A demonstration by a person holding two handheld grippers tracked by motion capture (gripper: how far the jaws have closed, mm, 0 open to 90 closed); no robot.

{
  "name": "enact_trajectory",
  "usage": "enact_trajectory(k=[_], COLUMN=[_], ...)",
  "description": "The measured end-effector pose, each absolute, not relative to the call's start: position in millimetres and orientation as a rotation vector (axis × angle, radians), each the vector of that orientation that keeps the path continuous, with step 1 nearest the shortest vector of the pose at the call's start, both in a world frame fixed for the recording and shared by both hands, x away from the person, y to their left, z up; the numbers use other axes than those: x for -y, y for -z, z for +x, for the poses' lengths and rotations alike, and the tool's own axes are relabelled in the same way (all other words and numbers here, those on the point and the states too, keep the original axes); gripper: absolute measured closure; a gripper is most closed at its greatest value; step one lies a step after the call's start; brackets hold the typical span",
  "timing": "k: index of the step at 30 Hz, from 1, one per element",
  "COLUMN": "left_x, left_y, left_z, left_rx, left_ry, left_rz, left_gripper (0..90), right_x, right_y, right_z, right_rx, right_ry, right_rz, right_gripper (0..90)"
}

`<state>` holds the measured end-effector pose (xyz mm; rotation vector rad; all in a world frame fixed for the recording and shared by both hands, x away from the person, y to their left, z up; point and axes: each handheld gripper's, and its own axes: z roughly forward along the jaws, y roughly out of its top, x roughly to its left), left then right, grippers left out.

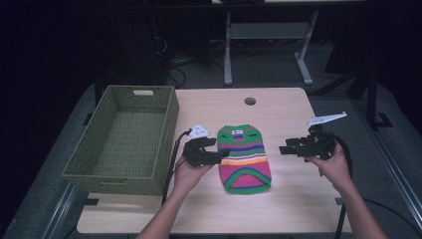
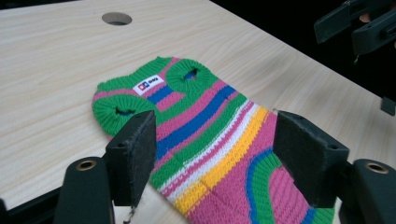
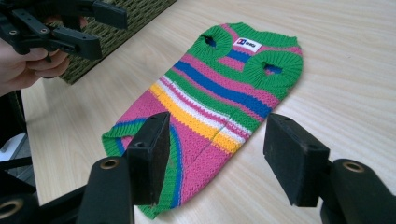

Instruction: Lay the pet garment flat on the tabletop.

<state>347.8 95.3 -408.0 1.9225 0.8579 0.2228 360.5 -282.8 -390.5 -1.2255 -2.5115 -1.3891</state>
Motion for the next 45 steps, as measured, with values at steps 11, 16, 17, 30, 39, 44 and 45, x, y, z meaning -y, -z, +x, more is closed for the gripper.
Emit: enact_trajectory(k=[11, 16, 17, 30, 39, 44, 45], left_x=[-105.2, -110.6, -110.6, -122.3, -126.1, -129.2, -129.2], left_y=[413.6, 415.2, 415.2, 421.4, 421.8, 424.4, 424.4], left_z=[330.0, 322.4, 322.4, 308.2, 299.0, 295.6, 295.6], left_rx=[-0.846, -0.83, -0.83, -0.825, -0.816, -0.818, -0.818], left_ry=[-0.206, -0.195, -0.195, -0.177, -0.175, -0.163, -0.163], left_rz=[1.945, 1.954, 1.954, 1.99, 2.001, 2.004, 2.004], left_gripper=[27.3, 26.2, 26.0, 24.4, 23.9, 23.1, 23.1], right_x=[287.2, 293.1, 293.1, 308.5, 318.8, 325.3, 326.5], right_y=[396.7, 400.3, 400.3, 415.4, 421.4, 427.4, 428.6], right_z=[345.1, 336.0, 336.0, 317.3, 306.0, 299.7, 299.0], right_rx=[2.508, 2.512, 2.512, 2.505, 2.508, 2.498, 2.495], right_ry=[1.386, 1.386, 1.386, 1.361, 1.359, 1.349, 1.351], right_rz=[-1.207, -1.22, -1.22, -1.258, -1.281, -1.301, -1.303], right_gripper=[36.8, 35.0, 35.0, 32.7, 32.1, 32.1, 32.1])
